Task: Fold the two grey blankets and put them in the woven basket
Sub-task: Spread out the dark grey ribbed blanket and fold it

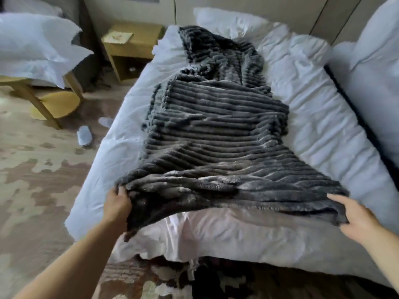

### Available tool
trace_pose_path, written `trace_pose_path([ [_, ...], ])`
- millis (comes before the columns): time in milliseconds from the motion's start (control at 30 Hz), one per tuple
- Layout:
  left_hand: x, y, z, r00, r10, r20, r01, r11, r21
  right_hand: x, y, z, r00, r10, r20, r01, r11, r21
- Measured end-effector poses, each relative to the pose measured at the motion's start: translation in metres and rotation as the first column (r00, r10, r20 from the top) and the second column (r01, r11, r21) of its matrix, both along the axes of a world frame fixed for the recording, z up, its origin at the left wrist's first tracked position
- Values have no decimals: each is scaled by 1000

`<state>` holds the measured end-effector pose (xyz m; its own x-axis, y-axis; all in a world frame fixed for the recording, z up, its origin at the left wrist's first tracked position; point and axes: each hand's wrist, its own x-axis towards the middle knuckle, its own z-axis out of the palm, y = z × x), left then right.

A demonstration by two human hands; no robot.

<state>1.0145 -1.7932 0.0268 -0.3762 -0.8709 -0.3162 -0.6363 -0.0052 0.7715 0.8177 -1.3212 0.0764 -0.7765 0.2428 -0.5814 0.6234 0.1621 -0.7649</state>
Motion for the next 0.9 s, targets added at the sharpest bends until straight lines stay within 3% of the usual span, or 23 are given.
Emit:
trace_pose_path([
  [67,28,2,26,1000,18,15,-20,992,123,40,12,28,992,-51,112,68,985,-157],
  [167,77,11,61,994,-66,-86,97,890,446,95,29,53,985,-69,158,95,982,-164],
  [200,94,15,69,987,-134,-89,161,819,551,113,35,56,986,-54,156,79,985,-155],
  [267,124,24,78,932,-360,-38,304,723,620,142,45,57,986,-33,166,57,989,-138],
  [400,159,49,76,921,-377,101,282,822,495,182,63,59,972,1,234,23,995,-99],
  [500,181,63,67,901,-349,259,275,919,283,202,78,63,963,2,268,3,1000,-18],
  [667,221,75,60,873,-302,383,296,952,75,231,125,58,975,24,223,-56,989,140],
  [800,248,97,57,914,-121,388,113,993,43,248,139,63,985,-65,158,28,974,226],
  [900,258,122,68,894,-112,434,99,994,54,258,145,77,988,-3,153,-19,990,139],
])
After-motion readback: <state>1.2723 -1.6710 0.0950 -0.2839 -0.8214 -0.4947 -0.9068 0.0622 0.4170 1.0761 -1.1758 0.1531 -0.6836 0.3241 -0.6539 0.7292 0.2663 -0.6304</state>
